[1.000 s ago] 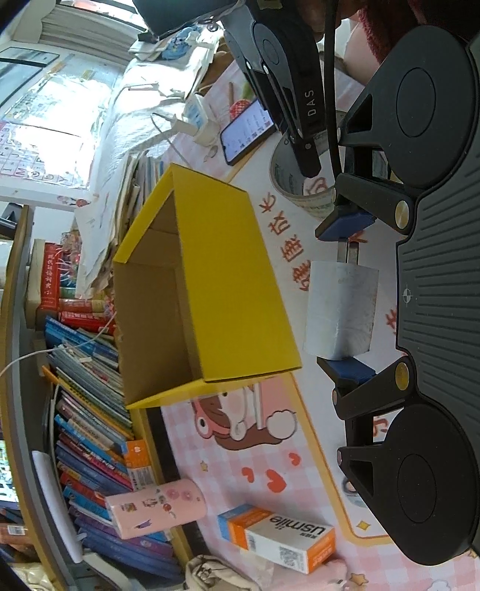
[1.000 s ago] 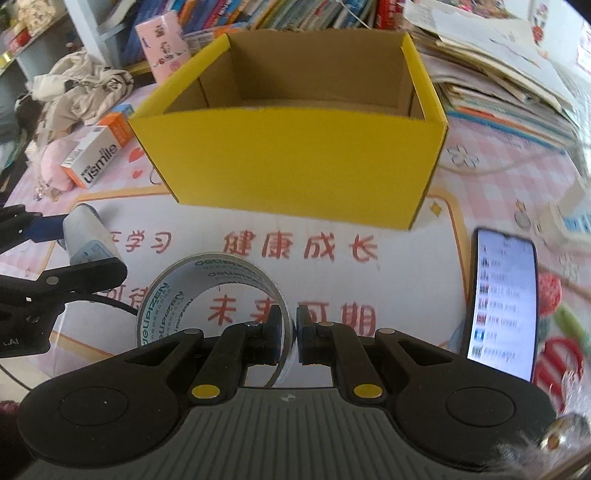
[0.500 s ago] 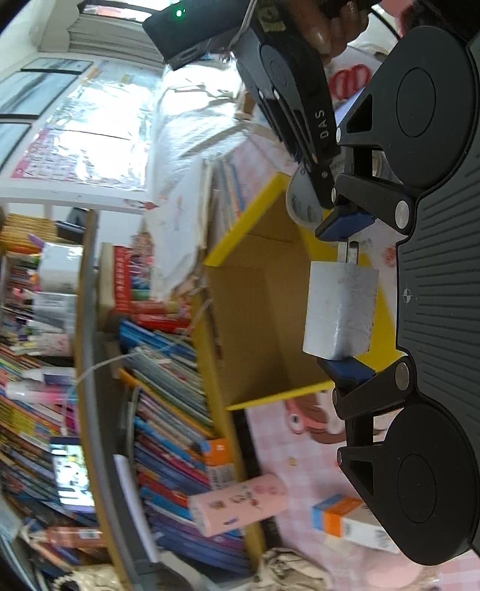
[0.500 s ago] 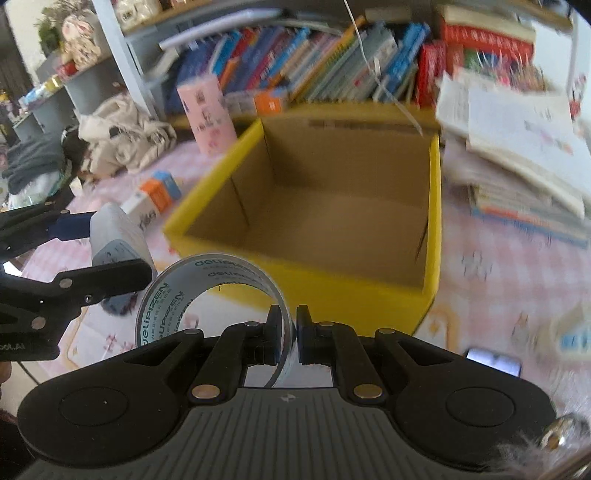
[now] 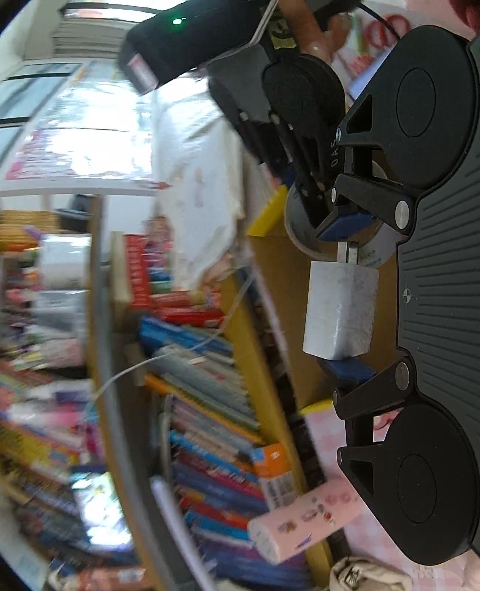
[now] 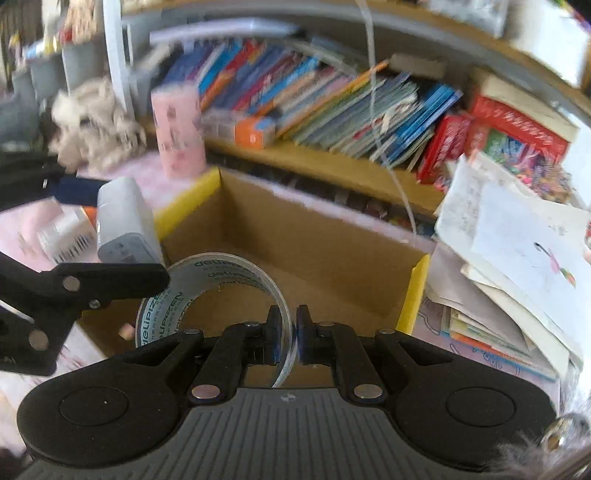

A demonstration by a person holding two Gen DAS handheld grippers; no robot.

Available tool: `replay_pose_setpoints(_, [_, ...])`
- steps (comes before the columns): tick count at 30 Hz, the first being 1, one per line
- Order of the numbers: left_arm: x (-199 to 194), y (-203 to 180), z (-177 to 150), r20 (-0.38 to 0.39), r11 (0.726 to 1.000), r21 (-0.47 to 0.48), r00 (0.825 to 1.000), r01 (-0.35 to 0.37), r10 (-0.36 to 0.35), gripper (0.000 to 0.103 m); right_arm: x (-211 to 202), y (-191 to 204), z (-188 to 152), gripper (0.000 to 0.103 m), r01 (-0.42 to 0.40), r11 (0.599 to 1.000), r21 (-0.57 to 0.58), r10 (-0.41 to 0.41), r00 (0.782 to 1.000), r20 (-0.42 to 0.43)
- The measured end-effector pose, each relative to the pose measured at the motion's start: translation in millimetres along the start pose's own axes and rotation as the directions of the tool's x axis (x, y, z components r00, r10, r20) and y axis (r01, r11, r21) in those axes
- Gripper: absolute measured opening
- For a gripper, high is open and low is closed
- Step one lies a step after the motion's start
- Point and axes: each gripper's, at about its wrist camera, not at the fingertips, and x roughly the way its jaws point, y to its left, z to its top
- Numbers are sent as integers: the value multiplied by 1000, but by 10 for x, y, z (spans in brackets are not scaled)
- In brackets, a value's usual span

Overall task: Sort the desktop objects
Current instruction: 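Lower both held items into the yellow box and open both tools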

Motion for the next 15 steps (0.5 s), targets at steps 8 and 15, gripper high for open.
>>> replay_pose_setpoints(8, [564, 10, -167, -156, 999, 23, 987, 27, -23, 66, 598, 67, -105, 8, -48, 973, -226, 11, 986, -165])
replay_pose_setpoints(15, [697, 41, -255, -230, 999, 29, 973, 19, -12, 66, 845, 104, -135, 8, -106, 944, -314, 30, 971, -237])
